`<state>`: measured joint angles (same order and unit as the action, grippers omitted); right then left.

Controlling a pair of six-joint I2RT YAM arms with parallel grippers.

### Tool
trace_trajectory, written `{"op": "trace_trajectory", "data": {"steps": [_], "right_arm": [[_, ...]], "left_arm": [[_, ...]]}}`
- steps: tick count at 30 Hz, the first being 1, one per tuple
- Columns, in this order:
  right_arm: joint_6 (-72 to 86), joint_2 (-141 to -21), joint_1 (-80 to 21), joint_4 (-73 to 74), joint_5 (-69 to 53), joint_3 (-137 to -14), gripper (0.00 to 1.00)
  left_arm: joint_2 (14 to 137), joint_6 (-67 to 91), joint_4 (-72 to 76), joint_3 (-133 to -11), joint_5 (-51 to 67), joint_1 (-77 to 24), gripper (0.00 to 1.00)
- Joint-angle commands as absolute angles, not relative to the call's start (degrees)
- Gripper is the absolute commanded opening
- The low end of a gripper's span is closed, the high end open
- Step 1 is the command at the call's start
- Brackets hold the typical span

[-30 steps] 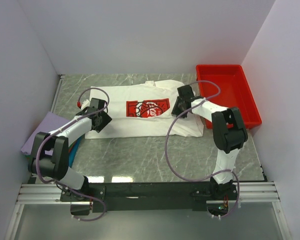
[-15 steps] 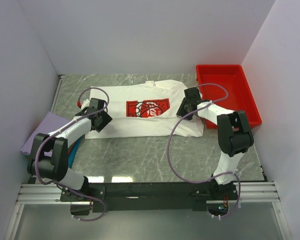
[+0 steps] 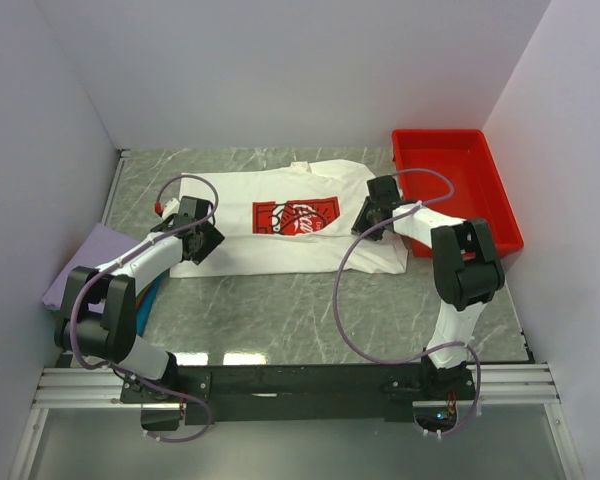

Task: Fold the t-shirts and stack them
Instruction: Fold the tshirt

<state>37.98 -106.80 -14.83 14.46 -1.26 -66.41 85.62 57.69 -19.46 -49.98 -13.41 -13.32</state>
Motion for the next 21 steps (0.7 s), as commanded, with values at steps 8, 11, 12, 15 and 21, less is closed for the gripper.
{"op": "trace_trajectory", "data": {"steps": [8, 11, 12, 15, 21], "right_arm": [[37.88, -109.51, -14.68, 14.06, -0.97, -70.84, 0.14], [37.71, -109.51, -14.85, 14.5, -1.05, -71.98, 0.06], [37.44, -109.6, -14.85, 14.59, -1.05, -72.77, 0.05], [36.74, -110.21, -15.29, 15.9, -0.88, -75.57, 0.01], [35.69, -112.84, -16.61, 18.98, -0.88, -82.16, 0.0]], "left_arm": [[83.85, 57.04, -18.46, -49.83, -14.24, -13.54, 0.56], [83.94, 57.04, -18.46, -49.83, -14.41, -13.54, 0.56], [83.94, 57.04, -18.37, -49.83, -14.41, -13.54, 0.56], [84.02, 56.87, -18.46, -49.75, -14.5, -13.54, 0.56], [84.29, 56.78, -18.54, -49.92, -14.59, -13.54, 0.56]]}}
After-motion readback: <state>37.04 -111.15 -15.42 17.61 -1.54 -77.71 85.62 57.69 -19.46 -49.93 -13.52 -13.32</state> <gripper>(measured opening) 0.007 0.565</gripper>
